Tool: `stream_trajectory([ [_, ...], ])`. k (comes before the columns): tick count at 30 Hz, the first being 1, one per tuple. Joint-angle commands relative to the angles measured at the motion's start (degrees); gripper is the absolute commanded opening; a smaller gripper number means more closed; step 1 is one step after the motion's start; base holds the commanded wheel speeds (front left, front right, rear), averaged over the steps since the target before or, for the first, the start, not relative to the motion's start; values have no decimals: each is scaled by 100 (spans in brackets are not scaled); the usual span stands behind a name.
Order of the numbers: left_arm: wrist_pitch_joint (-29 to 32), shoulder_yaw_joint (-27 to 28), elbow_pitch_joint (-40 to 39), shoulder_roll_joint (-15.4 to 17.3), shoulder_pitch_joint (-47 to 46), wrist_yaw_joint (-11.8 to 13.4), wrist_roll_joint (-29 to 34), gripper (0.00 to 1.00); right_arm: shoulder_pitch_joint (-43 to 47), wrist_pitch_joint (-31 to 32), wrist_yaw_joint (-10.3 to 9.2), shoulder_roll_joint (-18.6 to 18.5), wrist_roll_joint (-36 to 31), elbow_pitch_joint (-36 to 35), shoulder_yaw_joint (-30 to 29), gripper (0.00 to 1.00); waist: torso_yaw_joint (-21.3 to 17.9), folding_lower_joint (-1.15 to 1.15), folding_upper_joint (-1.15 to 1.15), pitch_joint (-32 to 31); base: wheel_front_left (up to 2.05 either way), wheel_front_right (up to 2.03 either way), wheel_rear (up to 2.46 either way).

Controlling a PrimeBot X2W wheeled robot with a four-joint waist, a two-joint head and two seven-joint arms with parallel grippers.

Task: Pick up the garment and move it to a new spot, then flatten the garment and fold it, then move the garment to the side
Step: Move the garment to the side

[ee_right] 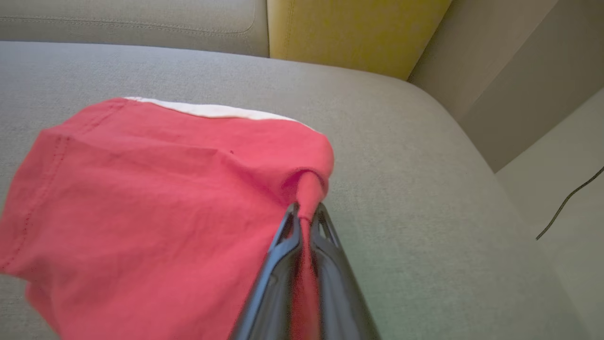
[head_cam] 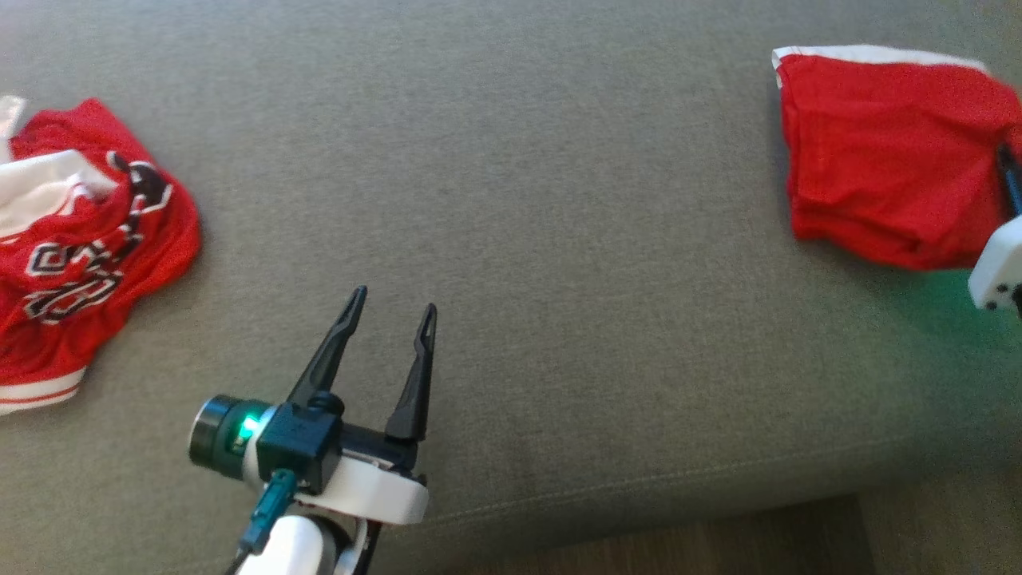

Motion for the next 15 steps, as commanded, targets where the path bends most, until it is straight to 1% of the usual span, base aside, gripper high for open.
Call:
stream_trajectory([
  [1, -30, 207, -202, 68, -174, -12, 58, 100, -237, -95, -2, -164, -60, -189, 70, 0, -113, 0, 0, 94, 0, 0, 0],
  [5, -30, 228, -234, 140, -232, -22, 95, 100, -439, -391, -2, -263, -405, -63, 27, 0, -210, 0, 0, 182, 0, 0, 0],
  [10, -30, 205, -257, 186, -272, -32, 125, 100, -667, -701, -2, -254, -919, -62, -175, 0, -270, 0, 0, 307, 0, 0, 0],
  [15, -30, 155, -245, 190, -333, -38, 140, 100, -819, -829, -2, -208, -1319, 5, -443, 0, -235, 0, 0, 407, 0, 0, 0],
])
